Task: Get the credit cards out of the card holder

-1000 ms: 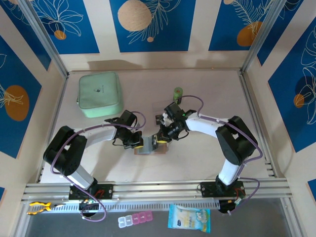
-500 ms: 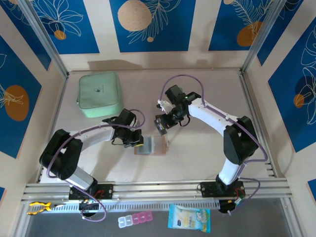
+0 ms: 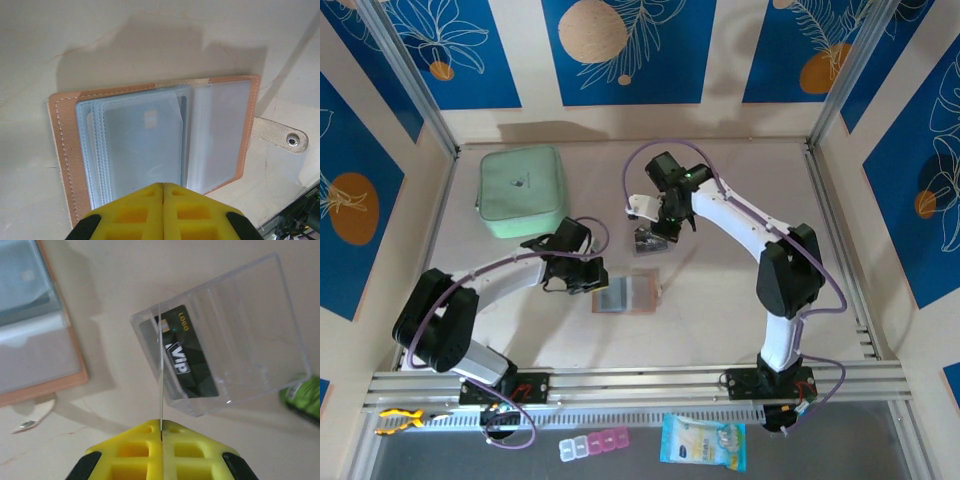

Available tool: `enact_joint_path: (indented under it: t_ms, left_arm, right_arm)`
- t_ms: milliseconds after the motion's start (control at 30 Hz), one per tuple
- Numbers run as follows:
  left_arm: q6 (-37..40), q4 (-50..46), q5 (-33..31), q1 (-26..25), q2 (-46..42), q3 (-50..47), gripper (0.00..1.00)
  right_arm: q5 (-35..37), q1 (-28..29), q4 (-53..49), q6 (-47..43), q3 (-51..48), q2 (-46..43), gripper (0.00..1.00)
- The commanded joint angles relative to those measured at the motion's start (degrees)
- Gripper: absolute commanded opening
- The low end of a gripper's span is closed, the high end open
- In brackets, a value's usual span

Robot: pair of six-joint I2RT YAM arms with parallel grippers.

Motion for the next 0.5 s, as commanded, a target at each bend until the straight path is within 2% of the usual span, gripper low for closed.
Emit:
enact_joint_path:
  t_ms: [0,200,467]
  left_arm:
    - [0.65,-0.74,-0.86,0.7,-1.92,0.03,0.09]
    - [0.17,-0.31,-0.99,1.3,-2.72,-0.84,0.09]
    - [-0.15,-0.62,-1.11,1.63,-3.12,-1.32,0.09]
  right_arm:
    - [0.72,-0.71,-1.63,-9.26,3.53,2.46,0.0]
    - [-0.7,-2.57,-3.47,-11.61,8.61,7.36,0.0]
    - [-3.63,-3.54,-6.75,-12.77,10.04,10.74,0.0]
